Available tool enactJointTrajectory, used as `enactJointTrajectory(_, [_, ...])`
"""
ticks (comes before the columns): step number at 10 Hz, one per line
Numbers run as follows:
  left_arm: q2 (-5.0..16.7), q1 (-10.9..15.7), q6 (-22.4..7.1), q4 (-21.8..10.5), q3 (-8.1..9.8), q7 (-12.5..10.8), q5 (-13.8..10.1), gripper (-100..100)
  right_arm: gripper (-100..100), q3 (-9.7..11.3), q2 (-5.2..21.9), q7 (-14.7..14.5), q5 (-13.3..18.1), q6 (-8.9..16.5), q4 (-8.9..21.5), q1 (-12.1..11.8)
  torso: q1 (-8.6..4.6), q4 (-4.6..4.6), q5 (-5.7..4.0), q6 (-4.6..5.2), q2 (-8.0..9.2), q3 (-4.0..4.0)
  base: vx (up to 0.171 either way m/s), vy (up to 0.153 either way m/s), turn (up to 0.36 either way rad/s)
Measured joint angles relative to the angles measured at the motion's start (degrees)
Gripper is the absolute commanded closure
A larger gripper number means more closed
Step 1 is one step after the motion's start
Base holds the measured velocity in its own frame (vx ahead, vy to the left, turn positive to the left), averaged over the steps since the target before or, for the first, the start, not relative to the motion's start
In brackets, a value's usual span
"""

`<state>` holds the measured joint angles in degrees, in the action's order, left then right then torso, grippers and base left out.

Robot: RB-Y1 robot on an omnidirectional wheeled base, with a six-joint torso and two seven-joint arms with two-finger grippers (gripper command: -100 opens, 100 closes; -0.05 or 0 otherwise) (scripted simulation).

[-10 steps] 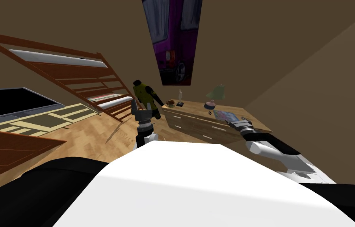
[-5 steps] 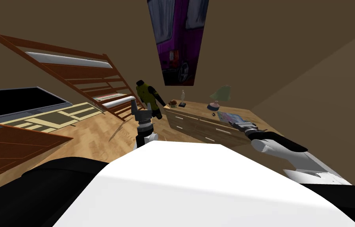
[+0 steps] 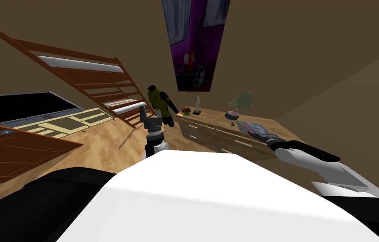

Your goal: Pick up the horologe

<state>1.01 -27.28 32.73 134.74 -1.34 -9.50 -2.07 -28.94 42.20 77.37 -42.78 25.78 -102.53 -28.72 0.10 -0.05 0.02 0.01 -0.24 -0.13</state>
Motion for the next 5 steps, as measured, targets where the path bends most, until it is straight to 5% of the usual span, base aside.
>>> enactJointTrajectory(5, [0.0, 0.0, 0.0, 0.0, 0.0, 0.0, 0.0, 0, -100, -2.4, 2.0, 6.6, -2.6, 7.5, 4.1, 1.3, -0.03, -0.01, 0.0, -0.01, -0.07, -0.04, 0.072, 0.023, 0.055])
